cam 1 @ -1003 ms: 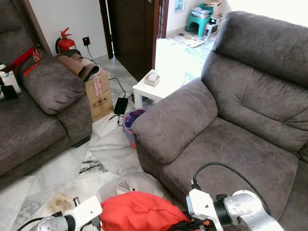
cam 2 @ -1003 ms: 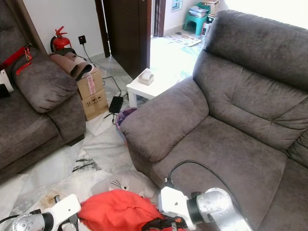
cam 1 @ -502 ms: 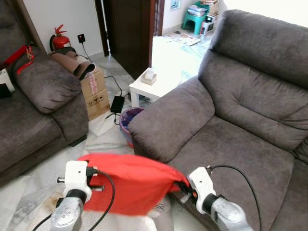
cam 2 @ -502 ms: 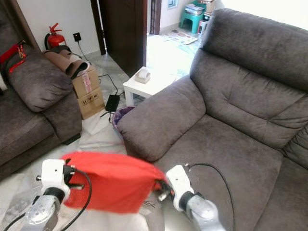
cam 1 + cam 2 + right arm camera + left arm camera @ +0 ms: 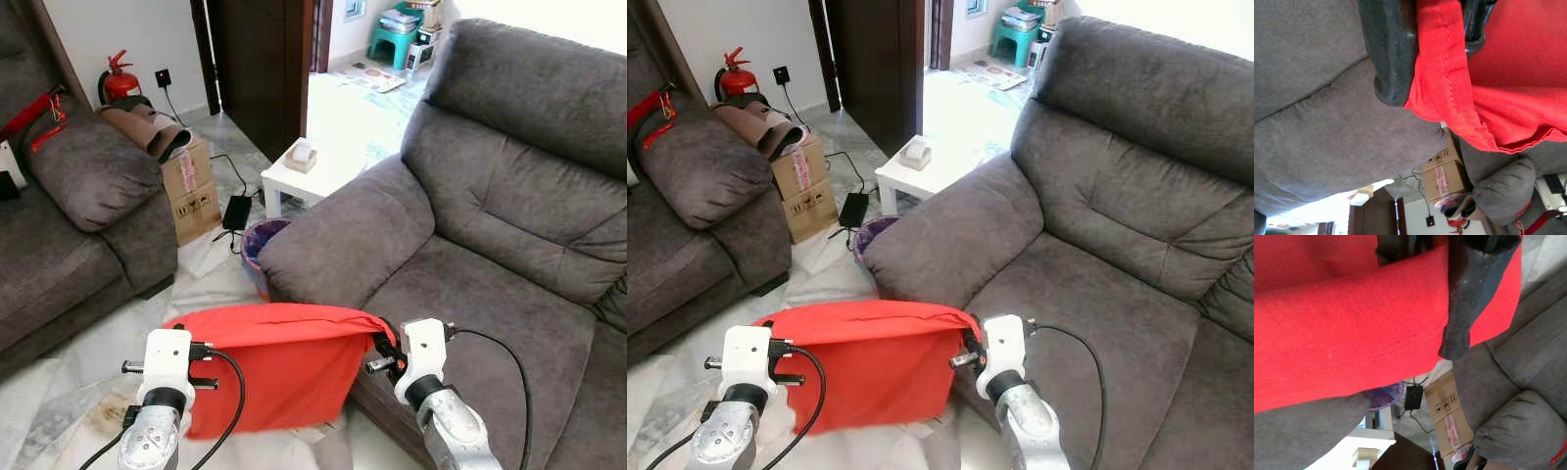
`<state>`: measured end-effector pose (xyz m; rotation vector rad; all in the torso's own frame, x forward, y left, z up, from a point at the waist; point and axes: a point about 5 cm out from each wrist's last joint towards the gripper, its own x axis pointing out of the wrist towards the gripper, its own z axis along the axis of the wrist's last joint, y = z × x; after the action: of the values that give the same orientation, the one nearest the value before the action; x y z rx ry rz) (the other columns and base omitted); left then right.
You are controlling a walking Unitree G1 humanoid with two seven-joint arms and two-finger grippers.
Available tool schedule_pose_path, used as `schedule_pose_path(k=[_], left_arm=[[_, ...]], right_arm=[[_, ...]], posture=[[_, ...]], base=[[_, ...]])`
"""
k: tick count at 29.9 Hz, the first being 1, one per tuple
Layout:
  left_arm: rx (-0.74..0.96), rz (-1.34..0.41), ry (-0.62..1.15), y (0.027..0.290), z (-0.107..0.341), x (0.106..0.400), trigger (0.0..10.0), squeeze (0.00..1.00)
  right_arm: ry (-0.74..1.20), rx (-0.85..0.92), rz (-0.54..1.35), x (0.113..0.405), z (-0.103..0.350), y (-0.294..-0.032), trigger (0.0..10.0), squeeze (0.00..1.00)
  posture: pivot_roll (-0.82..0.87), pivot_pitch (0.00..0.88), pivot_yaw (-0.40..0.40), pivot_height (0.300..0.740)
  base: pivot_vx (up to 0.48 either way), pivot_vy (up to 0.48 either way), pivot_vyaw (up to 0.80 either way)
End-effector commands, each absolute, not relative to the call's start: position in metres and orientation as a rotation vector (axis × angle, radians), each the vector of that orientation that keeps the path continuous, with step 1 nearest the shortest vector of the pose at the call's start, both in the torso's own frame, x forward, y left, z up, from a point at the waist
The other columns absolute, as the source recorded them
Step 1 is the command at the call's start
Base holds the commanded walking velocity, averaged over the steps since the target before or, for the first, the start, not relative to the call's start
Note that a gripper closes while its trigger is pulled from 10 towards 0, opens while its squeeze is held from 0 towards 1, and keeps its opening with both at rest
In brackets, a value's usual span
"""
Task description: Move the pillow to the sofa from floor
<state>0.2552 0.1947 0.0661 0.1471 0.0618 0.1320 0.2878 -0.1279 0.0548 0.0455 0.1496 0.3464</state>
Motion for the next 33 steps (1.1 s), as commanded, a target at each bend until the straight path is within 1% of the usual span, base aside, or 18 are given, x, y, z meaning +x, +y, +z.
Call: schedule_pose_path(k=[1, 5, 14, 16, 26, 33], left_arm=[[0.152, 0.196, -0.038, 0.2027, 0.0875, 0.2574, 10.0, 0.00], [0.161, 0.202, -0.044, 0.2027, 0.0889, 0.2584, 10.0, 0.00], [0.175, 0.179, -0.031, 0.2003, 0.0866, 0.2597, 10.0, 0.00], [0.178, 0.175, -0.029, 0.1996, 0.0863, 0.2596, 10.0, 0.00], [0.178, 0.181, -0.024, 0.1989, 0.0842, 0.2591, 10.0, 0.00], [0.172, 0.190, -0.014, 0.2002, 0.0828, 0.2581, 10.0, 0.00]], right_arm=[[0.112, 0.048, 0.275, 0.2918, 0.0592, -0.1383, 10.0, 0.00], [0.095, 0.078, 0.246, 0.2944, 0.0615, -0.1376, 10.0, 0.00], [0.071, 0.055, 0.257, 0.2955, 0.0634, -0.1333, 10.0, 0.00], [0.093, 0.019, 0.265, 0.2950, 0.0597, -0.1330, 10.0, 0.00], [0.060, 0.018, 0.277, 0.2944, 0.0640, -0.1373, 10.0, 0.00], [0.067, 0.018, 0.287, 0.2952, 0.0627, -0.1383, 10.0, 0.00]], posture=[[0.10, 0.094, -0.006, 0.740], [0.10, 0.087, -0.002, 0.740], [0.10, 0.084, -0.001, 0.740], [0.10, 0.088, -0.002, 0.740], [0.09, 0.109, -0.012, 0.740], [0.10, 0.118, -0.015, 0.740]], base=[[0.000, 0.000, 0.00], [0.000, 0.000, 0.00], [0.000, 0.000, 0.00], [0.000, 0.000, 0.00], [0.000, 0.000, 0.00], [-0.319, 0.000, 0.00]])
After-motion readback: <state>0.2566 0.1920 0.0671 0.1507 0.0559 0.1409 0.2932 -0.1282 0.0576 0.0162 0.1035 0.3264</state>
